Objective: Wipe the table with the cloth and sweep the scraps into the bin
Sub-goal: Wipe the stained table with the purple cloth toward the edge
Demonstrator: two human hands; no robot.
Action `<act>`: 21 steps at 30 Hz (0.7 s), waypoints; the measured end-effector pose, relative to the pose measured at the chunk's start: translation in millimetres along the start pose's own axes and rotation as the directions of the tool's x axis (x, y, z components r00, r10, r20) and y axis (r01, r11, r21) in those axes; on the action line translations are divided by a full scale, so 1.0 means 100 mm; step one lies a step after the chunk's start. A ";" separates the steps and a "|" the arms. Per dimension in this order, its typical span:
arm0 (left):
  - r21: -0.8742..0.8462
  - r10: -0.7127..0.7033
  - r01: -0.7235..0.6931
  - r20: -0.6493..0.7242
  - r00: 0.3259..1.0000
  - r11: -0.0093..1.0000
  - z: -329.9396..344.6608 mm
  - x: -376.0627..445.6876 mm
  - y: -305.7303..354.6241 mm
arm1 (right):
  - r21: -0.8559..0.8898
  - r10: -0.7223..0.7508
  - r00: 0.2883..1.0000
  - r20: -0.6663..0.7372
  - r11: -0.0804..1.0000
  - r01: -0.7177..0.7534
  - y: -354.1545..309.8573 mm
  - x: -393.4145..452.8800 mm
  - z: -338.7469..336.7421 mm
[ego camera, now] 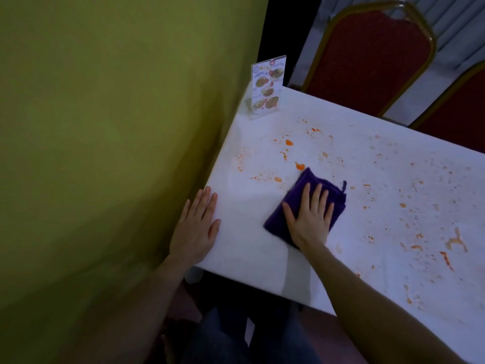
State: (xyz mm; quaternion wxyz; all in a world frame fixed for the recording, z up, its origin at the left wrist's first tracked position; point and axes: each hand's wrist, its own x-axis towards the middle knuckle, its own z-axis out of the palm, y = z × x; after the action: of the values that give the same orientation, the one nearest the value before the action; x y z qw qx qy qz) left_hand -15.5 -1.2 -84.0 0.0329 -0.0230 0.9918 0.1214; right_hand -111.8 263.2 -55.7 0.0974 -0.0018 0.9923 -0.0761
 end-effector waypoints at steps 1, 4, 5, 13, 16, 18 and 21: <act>0.005 0.002 -0.002 -0.005 1.000 1.000 0.01 0.00 -0.01 | 0.005 0.004 1.000 0.005 1.000 -0.004 -0.15 0.16 -0.01; 0.017 0.004 -0.004 -0.005 1.000 1.000 0.03 -0.01 -0.01 | -0.035 -0.086 0.996 0.011 0.996 0.086 -0.67 0.37 0.05; 0.021 0.004 -0.004 -0.008 1.000 1.000 0.03 -0.02 -0.01 | -0.060 -0.138 0.990 0.008 0.989 0.139 -0.79 0.35 0.09; 0.013 -0.002 0.002 -0.002 1.000 1.000 -0.01 0.00 0.02 | -0.064 -0.331 0.944 0.013 0.942 0.331 -0.06 -0.36 0.16; 0.017 -0.001 0.001 -0.010 1.000 1.000 -0.01 -0.01 0.01 | -0.059 -0.195 0.981 0.017 0.979 0.195 0.31 -0.13 -0.01; 0.014 0.000 0.000 -0.016 1.000 1.000 0.00 0.00 0.01 | -0.039 -0.118 0.993 0.018 0.992 0.118 0.34 0.23 -0.12; 0.034 -0.004 0.005 -0.015 1.000 0.999 0.01 -0.01 0.01 | -0.010 -0.067 0.997 -0.028 0.998 0.067 0.07 0.87 -0.19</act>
State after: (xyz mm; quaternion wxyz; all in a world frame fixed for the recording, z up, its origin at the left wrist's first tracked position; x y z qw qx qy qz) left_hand -14.6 -0.4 -84.7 0.0260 -0.0256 0.9939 0.1041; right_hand -200.4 271.1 -55.0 0.0809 -0.0343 0.9933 -0.0750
